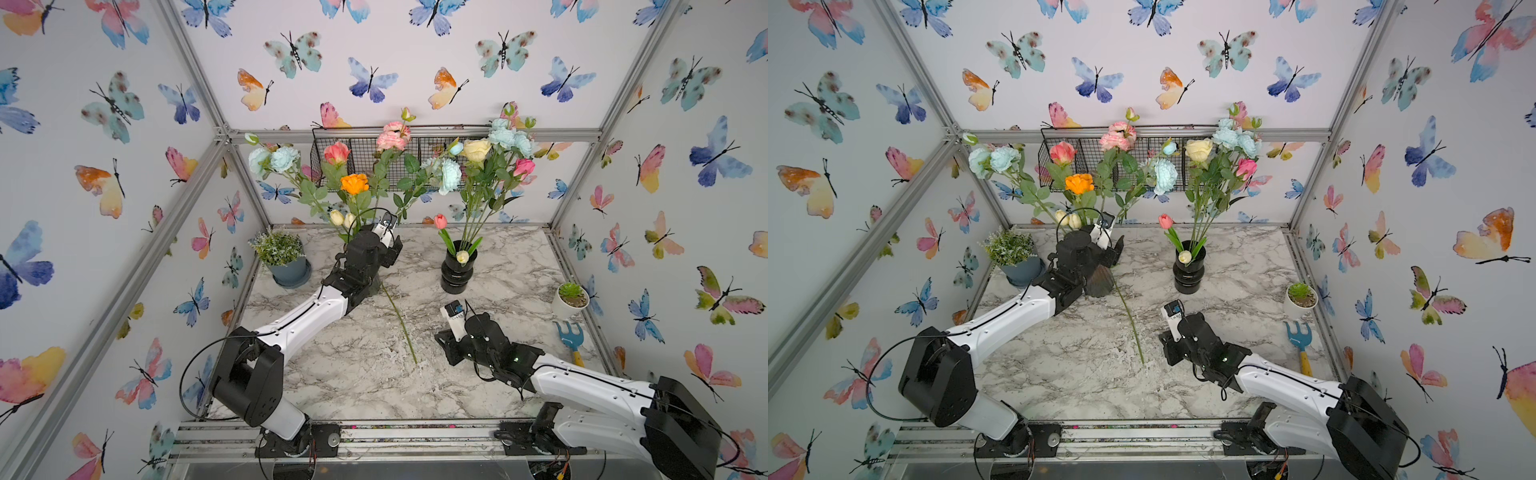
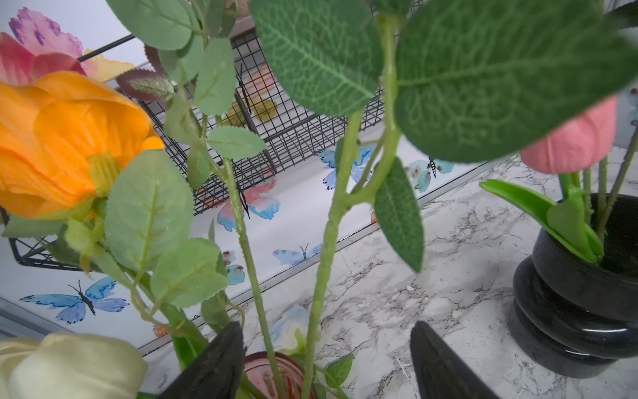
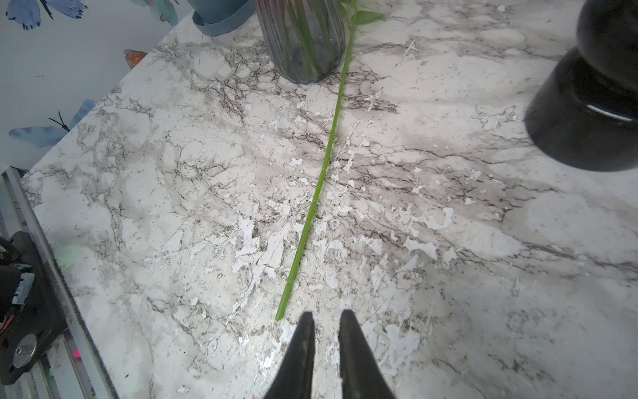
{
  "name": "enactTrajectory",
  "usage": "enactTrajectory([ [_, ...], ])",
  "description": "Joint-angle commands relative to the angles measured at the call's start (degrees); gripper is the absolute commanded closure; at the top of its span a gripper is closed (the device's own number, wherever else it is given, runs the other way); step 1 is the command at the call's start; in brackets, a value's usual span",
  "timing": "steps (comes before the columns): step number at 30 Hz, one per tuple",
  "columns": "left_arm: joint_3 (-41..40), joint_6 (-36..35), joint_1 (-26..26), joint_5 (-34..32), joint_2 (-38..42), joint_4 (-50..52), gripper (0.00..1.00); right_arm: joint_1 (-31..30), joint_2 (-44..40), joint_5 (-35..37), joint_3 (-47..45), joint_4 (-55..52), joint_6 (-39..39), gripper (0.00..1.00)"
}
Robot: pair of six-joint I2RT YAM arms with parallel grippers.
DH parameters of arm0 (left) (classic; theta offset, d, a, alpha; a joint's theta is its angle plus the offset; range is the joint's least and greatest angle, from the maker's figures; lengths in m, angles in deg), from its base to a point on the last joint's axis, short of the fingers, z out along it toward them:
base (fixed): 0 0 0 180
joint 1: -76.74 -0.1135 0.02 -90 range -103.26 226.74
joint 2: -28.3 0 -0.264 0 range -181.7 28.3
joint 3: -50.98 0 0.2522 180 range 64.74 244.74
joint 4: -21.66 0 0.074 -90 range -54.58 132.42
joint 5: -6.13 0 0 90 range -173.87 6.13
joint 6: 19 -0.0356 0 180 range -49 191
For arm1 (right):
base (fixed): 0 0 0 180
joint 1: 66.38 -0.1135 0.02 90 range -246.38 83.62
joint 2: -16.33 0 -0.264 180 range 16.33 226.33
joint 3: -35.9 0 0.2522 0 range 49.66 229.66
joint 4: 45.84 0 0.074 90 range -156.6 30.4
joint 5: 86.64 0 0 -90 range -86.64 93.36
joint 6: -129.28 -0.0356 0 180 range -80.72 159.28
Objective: Pick out blue flowers from the vase
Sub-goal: Pick up the flower from the vase.
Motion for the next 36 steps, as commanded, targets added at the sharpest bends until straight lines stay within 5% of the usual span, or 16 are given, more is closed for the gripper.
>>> enactTrajectory([
  [1,3.6,-2.7,0.1,-0.6,-3.0,-1.1,0.32,-0.2,0.5,0.4,0.5,1.4,1.0,0.82],
  [10,7.0,-4.2,0.1,-5.0,-6.7,-2.3,0.56,-0.2,1.3,0.8,0.2,2.1,1.5,0.82],
  [25,2.6,-3.3,0.1,-3.6,-0.4,-4.6,0.98,-0.2,2.2,-0.2,1.1,2.3,2.0,0.82],
  [36,0.4,-1.9,-0.3,3.1,8.3,-1.4,1.00,-0.2,2.8,-1.3,1.7,2.9,2.1,0.83],
])
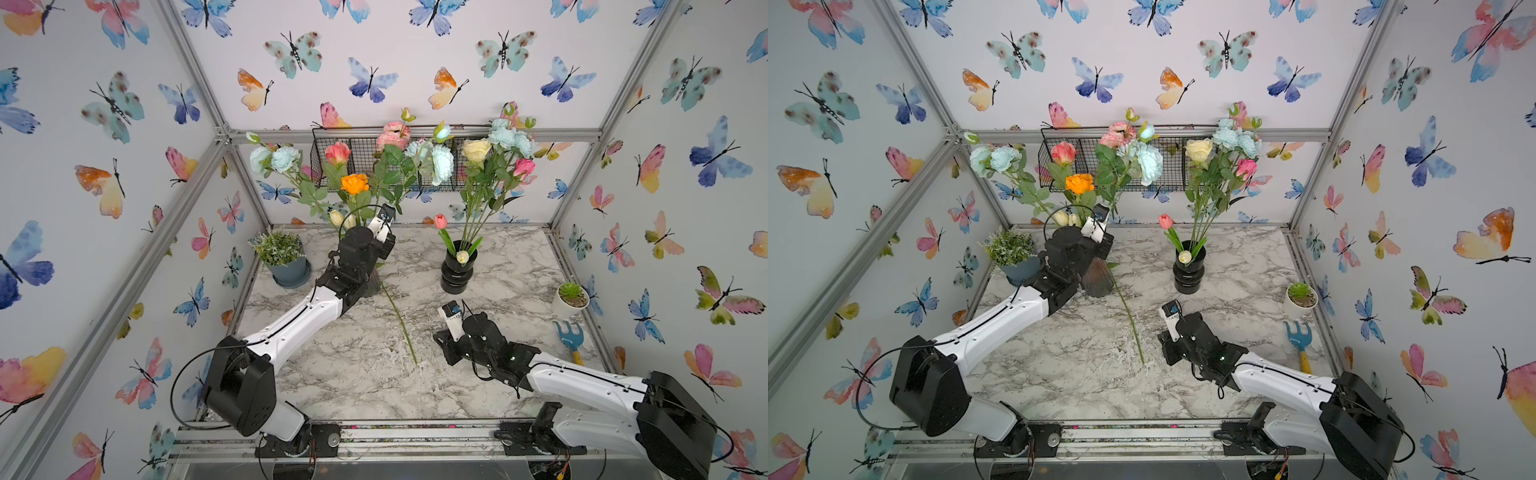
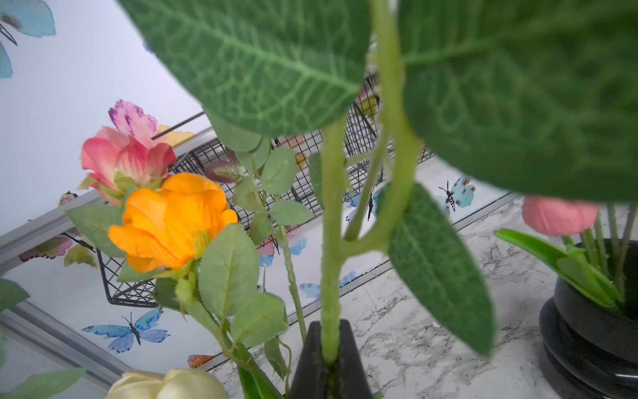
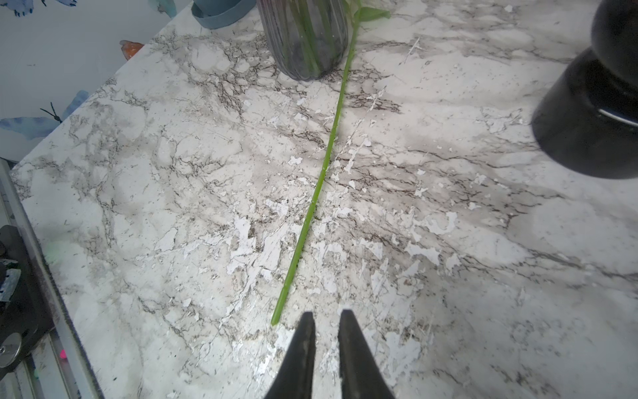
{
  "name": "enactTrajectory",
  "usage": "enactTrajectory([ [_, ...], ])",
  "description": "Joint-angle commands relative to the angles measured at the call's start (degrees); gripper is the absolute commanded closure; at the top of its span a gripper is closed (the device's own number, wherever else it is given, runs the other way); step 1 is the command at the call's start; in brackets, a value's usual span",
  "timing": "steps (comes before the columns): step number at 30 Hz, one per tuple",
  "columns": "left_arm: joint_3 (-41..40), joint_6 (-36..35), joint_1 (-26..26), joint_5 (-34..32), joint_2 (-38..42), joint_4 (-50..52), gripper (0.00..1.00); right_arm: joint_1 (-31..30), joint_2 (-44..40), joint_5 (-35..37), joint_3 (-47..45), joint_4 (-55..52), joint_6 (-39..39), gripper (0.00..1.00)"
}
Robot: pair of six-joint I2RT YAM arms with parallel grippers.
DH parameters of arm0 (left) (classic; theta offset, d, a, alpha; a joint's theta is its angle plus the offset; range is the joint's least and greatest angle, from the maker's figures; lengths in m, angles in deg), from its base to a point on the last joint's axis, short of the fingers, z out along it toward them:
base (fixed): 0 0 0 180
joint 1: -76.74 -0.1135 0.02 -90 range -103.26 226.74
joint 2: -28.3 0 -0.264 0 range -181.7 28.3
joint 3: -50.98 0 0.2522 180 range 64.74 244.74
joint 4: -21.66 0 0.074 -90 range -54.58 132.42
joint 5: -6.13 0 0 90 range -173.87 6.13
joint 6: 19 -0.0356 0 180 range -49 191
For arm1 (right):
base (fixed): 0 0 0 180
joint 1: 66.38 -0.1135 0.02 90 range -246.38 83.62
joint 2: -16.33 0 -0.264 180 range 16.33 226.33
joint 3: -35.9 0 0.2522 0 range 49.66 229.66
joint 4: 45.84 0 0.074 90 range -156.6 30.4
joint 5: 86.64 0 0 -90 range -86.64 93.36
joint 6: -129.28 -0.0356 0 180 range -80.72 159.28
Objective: Pick out blue flowers from the vase
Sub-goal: Pick up the flower from the vase, then place the flower at the center of the board.
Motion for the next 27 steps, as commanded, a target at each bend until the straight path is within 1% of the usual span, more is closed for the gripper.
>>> enactTrajectory([
  [1,-0.3,1.6,-0.4,4.0,4.3,1.4,1.00,-0.2,0.9,-0.9,2.1,0.6,0.9,0.83],
  [7,1.7,3.6,-0.4,7.2,8.5,3.7,1.00,-0.2,0.6,-0.5,6.2,-3.5,3.6,0.83],
  [11,2.9,4.4,-0.4,9.1,11.6,3.3,1.00,-0.2,-0.1,0.2,9.8,-5.8,5.8,0.83],
  [19,10.0,9.9,-0.3,14.2,17.2,11.6,1.00,-0.2,-0.6,0.4,17.5,-9.6,9.8,0.83],
  [27,14.8,15.1,-0.4,22.1,23.1,18.1,1.00,-0.2,-1.7,-1.0,21.9,-11.4,12.3,0.83],
])
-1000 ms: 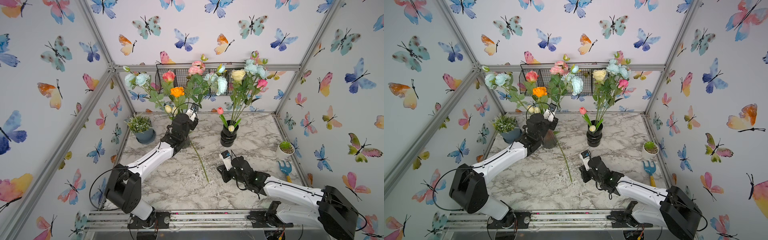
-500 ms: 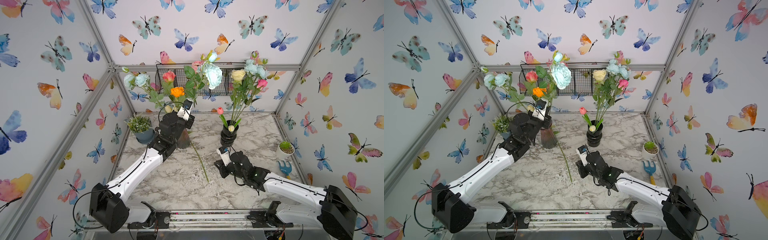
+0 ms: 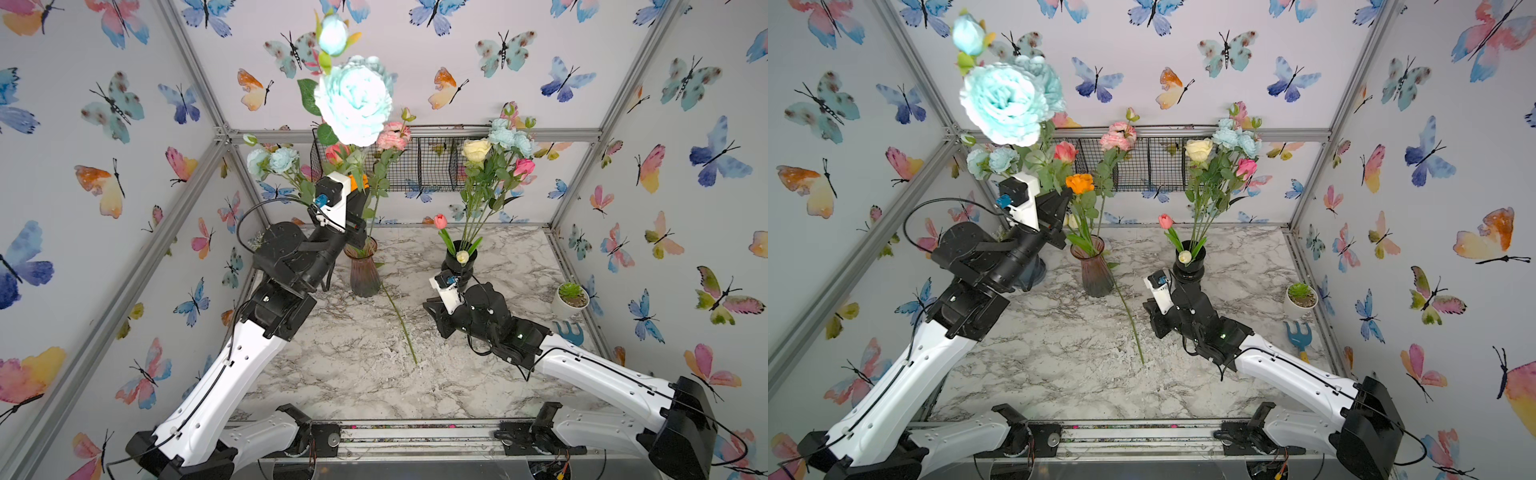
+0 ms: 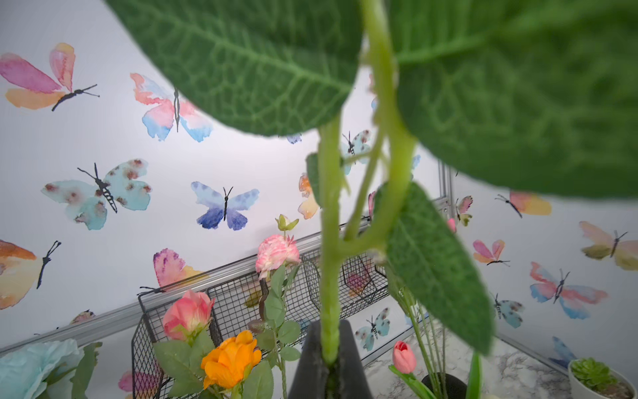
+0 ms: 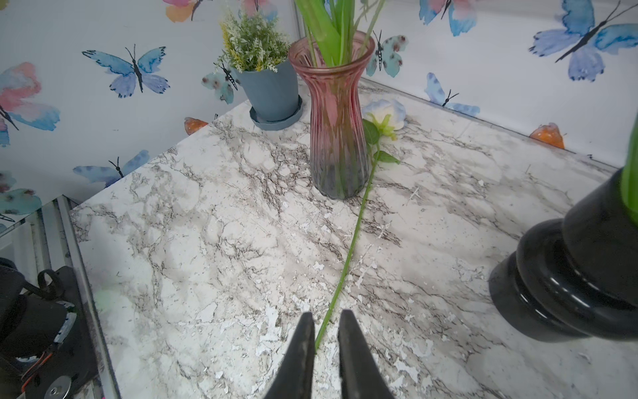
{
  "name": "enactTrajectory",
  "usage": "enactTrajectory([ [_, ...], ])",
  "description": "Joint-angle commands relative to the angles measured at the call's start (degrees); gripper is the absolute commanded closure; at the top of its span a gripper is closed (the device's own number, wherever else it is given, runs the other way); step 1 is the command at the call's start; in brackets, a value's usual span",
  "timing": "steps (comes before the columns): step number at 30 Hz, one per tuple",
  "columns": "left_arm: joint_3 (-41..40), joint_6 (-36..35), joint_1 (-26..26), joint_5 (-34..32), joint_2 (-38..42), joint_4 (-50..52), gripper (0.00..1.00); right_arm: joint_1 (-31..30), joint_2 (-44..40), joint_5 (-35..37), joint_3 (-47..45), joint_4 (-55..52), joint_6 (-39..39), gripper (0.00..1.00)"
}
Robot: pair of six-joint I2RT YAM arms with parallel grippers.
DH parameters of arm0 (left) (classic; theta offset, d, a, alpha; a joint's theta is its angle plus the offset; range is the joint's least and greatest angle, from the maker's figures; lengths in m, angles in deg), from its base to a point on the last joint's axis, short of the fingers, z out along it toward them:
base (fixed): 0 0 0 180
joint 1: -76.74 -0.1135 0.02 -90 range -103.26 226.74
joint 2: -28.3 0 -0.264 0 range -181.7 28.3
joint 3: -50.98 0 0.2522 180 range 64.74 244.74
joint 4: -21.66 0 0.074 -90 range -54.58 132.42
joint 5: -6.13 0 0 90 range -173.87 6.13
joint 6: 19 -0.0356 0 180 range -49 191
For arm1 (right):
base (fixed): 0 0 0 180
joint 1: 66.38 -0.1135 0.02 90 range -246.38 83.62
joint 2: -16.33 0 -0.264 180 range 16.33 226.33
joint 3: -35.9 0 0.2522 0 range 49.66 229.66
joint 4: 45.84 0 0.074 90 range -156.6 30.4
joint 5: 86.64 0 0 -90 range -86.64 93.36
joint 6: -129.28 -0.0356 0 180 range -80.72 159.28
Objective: Pick out blue flowers from the vase
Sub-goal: Place the flower at the center of the board.
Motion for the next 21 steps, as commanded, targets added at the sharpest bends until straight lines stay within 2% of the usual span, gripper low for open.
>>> enactTrajectory([
  [1,2.7,3.9,-0.3,6.1,1.9,4.3,1.00,-0.2,-1.4,-1.1,2.4,-2.5,2.1,0.83],
  [8,1.3,8.7,-0.2,11.6,5.0,7.6,1.00,-0.3,-3.5,-4.5,4.3,-5.5,3.3,0.82],
  [13,-8.3,12.5,-0.2,12.8,7.6,5.8,1.00,-0.7,-6.0,-7.2,2.4,-5.8,4.0,0.78],
  [21,-23.7,18.4,-0.2,14.7,10.4,1.8,1.00,-1.9,-8.0,-13.3,-3.6,2.3,1.7,0.74],
])
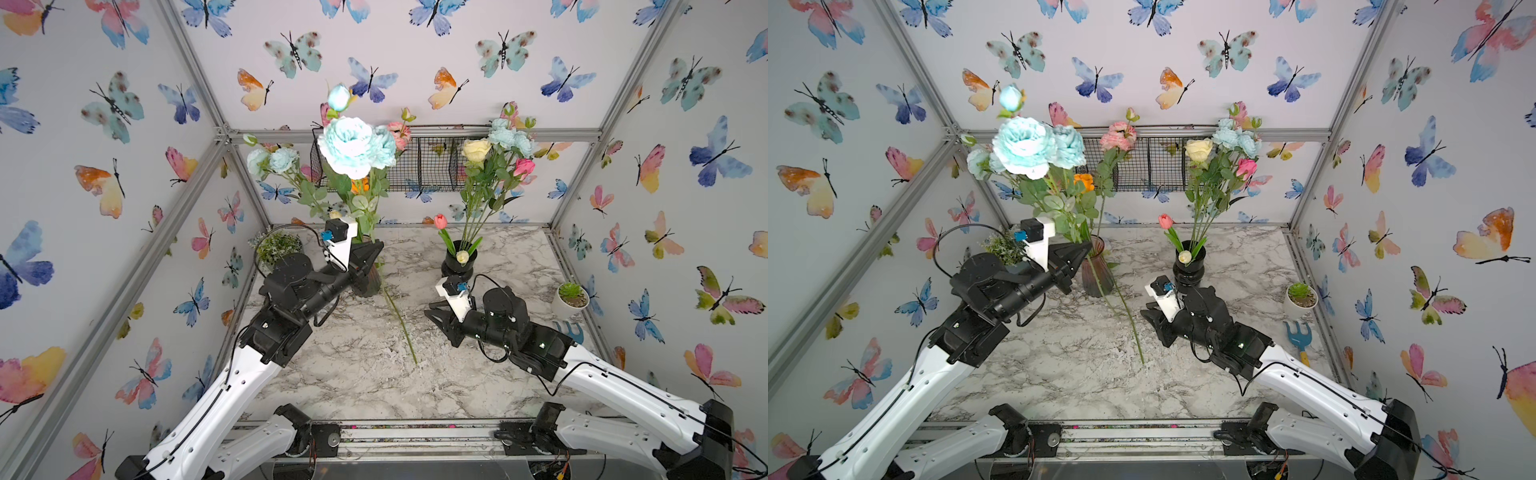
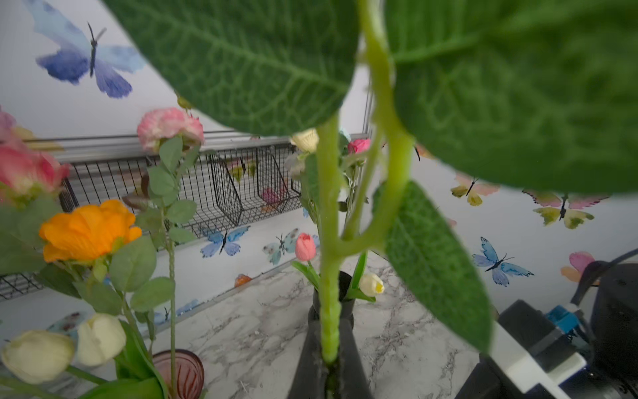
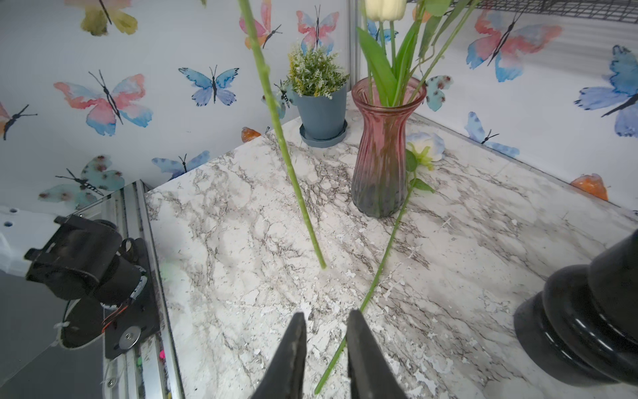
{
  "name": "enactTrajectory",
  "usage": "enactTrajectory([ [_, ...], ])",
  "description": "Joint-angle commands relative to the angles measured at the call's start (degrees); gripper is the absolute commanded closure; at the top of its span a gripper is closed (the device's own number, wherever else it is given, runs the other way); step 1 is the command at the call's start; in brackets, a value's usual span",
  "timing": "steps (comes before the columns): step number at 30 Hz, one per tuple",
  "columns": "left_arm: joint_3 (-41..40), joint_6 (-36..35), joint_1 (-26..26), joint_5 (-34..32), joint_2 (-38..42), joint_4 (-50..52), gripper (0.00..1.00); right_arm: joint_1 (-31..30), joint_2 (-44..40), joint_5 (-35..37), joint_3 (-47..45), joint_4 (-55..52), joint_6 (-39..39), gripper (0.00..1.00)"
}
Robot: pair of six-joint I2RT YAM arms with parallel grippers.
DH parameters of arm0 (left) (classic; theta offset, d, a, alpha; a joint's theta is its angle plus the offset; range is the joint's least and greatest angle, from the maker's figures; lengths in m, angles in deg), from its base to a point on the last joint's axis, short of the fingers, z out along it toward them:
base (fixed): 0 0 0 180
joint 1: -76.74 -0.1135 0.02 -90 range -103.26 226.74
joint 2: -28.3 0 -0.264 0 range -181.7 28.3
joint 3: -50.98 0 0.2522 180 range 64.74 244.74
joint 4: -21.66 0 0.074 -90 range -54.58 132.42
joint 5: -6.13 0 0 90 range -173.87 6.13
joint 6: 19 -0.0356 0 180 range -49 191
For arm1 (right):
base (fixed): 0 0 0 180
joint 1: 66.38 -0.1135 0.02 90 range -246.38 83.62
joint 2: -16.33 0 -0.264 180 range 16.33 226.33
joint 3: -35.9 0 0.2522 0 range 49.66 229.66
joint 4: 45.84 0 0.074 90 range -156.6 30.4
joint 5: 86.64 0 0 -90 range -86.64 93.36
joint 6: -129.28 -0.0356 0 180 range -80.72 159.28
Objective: Pick out blue flowers from the vase
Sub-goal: Place the flower at the center of the board.
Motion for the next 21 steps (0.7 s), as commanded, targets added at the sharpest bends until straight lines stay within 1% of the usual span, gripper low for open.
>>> enactTrajectory([
  [1,-5.4,4.4,-0.2,1.6,2.3,-3.6,1.00,-0.9,0.8,-4.8,-2.0,5.0,-1.3,0.74],
  [6,-9.7,6.1,-0.2,1.9,2.5,-4.1,1.00,-1.4,5.5,-10.0,-2.8,11.8,-2.8,0.71],
  [14,-14.4,8.9,-0.2,3.3,2.8,-7.4,1.00,-1.5,13.7,-11.3,-1.3,19.9,-5.6,0.70],
  [21,-16.4,9.9,-0.1,4.0,2.9,-8.4,1.00,-1.7,18.9,-12.1,2.7,21.6,-5.9,0.70],
])
